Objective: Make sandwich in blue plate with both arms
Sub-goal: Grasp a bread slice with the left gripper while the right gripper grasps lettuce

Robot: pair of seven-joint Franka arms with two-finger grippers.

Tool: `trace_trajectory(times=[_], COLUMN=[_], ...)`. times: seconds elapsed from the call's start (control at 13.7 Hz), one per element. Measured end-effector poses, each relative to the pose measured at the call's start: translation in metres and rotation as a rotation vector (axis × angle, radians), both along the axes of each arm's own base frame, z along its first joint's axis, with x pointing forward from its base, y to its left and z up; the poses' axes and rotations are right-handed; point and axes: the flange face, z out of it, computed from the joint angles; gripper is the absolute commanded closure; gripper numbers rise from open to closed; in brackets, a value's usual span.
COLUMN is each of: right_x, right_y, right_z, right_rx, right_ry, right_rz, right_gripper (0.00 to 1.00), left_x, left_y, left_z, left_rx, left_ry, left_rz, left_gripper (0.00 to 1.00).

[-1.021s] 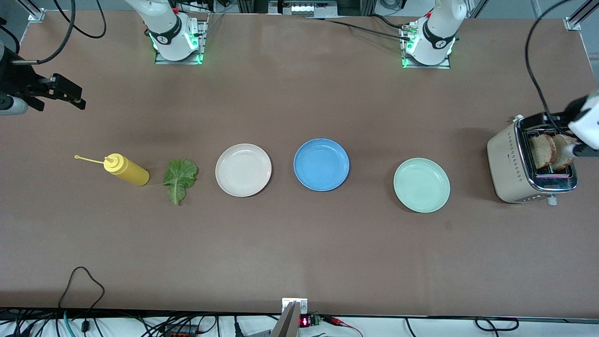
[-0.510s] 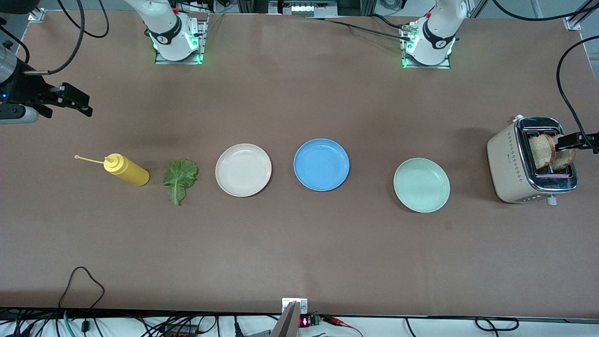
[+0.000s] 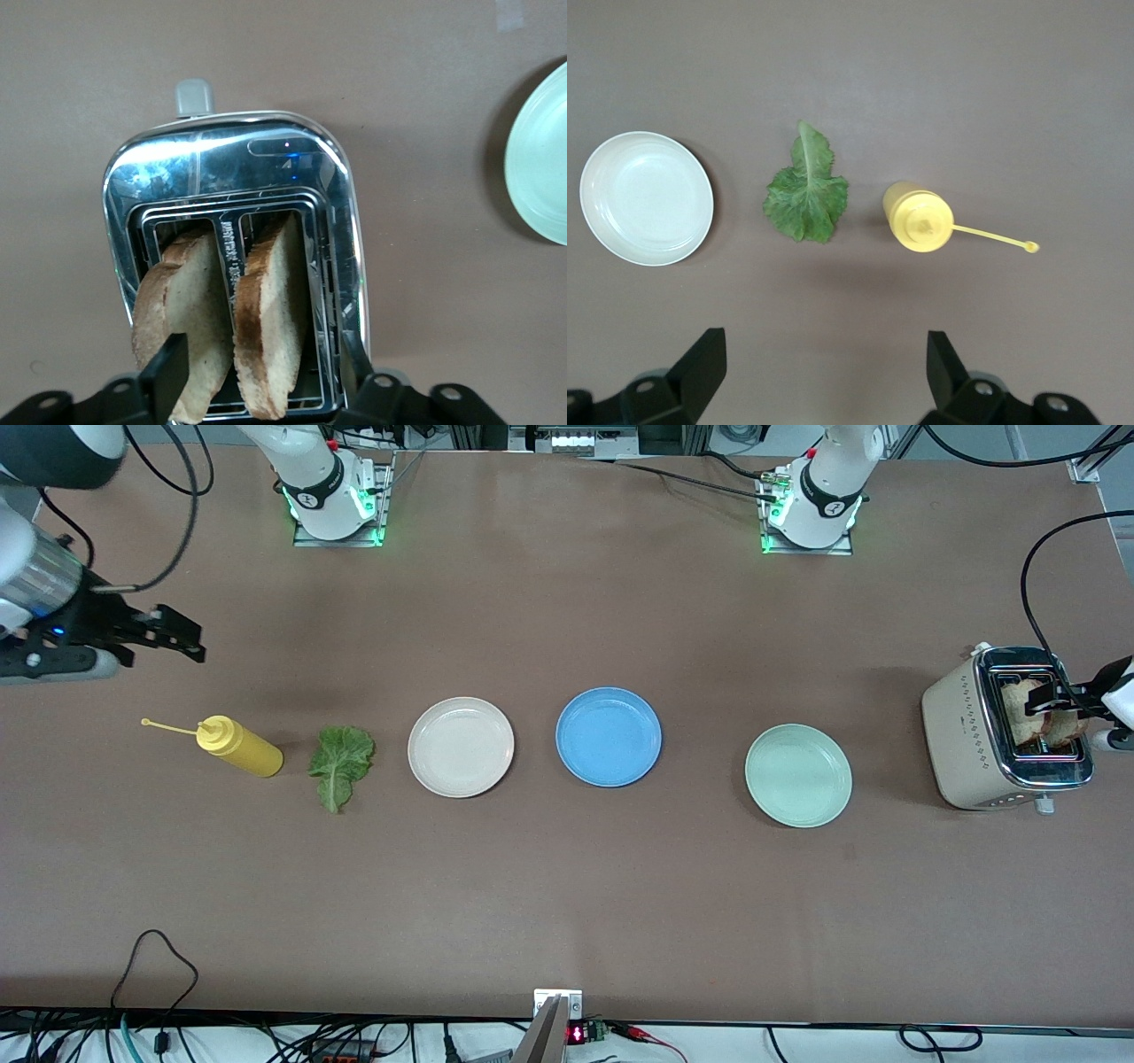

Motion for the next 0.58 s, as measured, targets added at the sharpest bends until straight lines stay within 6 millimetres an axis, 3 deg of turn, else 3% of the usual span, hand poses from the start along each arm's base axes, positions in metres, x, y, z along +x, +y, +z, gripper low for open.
trace_trajectory(times=[0.15, 0.36, 0.44, 0.58], right_x=[0.004, 0.008, 0.012, 0.025], right_y=[0.011, 0.037, 0.042, 0.052], right_z=[-0.028, -0.084, -0.105, -0.146], right_rx=[0.002, 0.005, 0.007, 0.013], right_ry=[-0.008, -0.015, -0.013, -0.014], right_rz=[-0.006, -0.021, -0.018, -0.016], right_gripper=[0.0, 0.0, 0.0, 0.0], left_x=[-0.006, -0.012, -0.012, -0.014], left_y=[0.005, 0.006, 0.005, 0.005], left_z=[-0.011, -0.02, -0.021, -0.024], left_rx=[-0.004, -0.01, -0.011, -0.014], left_ry=[0.008, 0.02, 0.024, 0.03], left_rz=[0.006, 0.008, 0.008, 0.008], left_gripper=[0.38, 0.63, 0.67, 0.87])
